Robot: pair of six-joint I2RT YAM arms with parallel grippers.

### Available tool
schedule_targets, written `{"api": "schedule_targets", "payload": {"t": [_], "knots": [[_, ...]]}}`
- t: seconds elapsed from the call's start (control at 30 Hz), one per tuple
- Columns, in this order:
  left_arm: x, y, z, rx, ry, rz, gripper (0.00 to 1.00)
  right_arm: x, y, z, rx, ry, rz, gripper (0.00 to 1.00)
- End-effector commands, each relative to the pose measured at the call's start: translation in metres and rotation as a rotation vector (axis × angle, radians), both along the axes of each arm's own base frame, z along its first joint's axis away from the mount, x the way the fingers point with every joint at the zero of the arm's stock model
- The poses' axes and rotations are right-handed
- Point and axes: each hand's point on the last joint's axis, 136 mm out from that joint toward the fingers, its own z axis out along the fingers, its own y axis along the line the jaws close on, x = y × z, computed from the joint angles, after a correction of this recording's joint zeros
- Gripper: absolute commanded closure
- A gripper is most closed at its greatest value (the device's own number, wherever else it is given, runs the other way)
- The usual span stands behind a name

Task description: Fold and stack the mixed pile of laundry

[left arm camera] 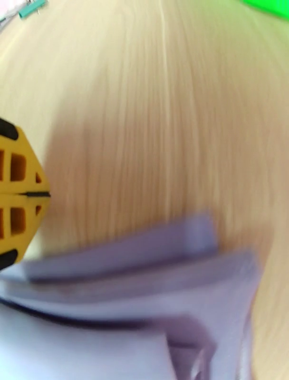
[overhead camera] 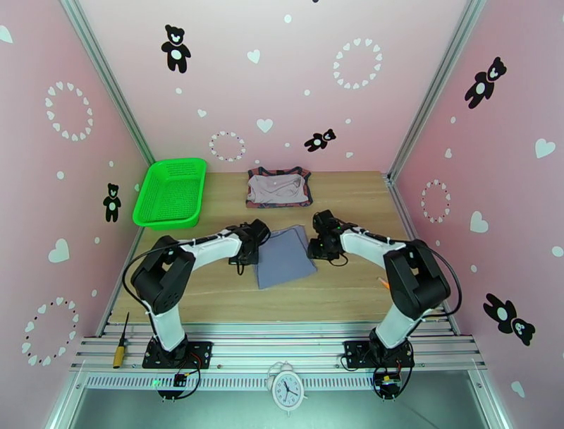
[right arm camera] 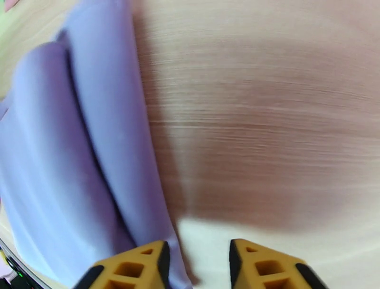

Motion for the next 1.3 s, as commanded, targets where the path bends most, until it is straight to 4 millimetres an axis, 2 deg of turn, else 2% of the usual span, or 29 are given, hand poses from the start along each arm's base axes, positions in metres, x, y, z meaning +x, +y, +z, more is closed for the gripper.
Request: {"api": "schedule_targets", "payload": {"t": [0.0, 0.03, 0.07, 0.17, 0.23, 0.37, 0.47, 0.6, 0.7, 0.83, 1.03, 1.17, 1.27], "knots": [[-0.013, 0.021, 0.056, 0.035, -0.096, 0.032, 1.00, 0.004, -0.001, 0.040, -0.010, -0.066, 0.040, 0.48], [-0.019, 0.023, 0.066, 0.014, -0.108, 0.042, 0.94, 0.003, 0.003, 0.044, 0.010, -0.066, 0.055, 0.46], [-0.024, 0.020, 0.072, -0.027, -0.110, 0.045, 0.82, 0.002, 0.008, 0.045, 0.033, -0.059, 0.071, 0.44], [-0.038, -0.005, 0.071, -0.194, -0.075, 0.031, 0.38, 0.002, 0.024, 0.041, 0.099, -0.033, 0.101, 0.36], [-0.042, -0.027, 0.064, -0.298, -0.046, 0.014, 0.26, 0.006, 0.030, 0.033, 0.100, -0.012, 0.110, 0.32], [-0.042, -0.059, 0.040, -0.381, 0.013, 0.002, 0.18, 0.018, 0.041, 0.015, 0.095, 0.037, 0.126, 0.30], [-0.035, -0.070, 0.024, -0.393, 0.024, 0.013, 0.17, 0.022, 0.046, 0.002, 0.071, 0.061, 0.132, 0.30], [-0.024, -0.076, 0.001, -0.391, 0.046, 0.036, 0.16, 0.021, 0.043, -0.020, 0.016, 0.093, 0.124, 0.30], [-0.015, -0.080, -0.017, -0.383, 0.072, 0.040, 0.17, 0.017, 0.043, -0.036, -0.003, 0.116, 0.120, 0.32], [-0.010, -0.084, -0.038, -0.370, 0.097, 0.052, 0.24, 0.005, 0.051, -0.054, 0.014, 0.153, 0.131, 0.43], [-0.008, -0.093, -0.055, -0.384, 0.115, 0.048, 0.43, -0.009, 0.065, -0.072, 0.015, 0.184, 0.158, 0.69], [-0.006, -0.102, -0.061, -0.385, 0.116, 0.025, 0.66, -0.012, 0.067, -0.074, 0.002, 0.187, 0.161, 0.84], [-0.004, -0.109, -0.062, -0.390, 0.115, 0.011, 1.00, -0.013, 0.067, -0.068, -0.006, 0.172, 0.165, 0.97]]}}
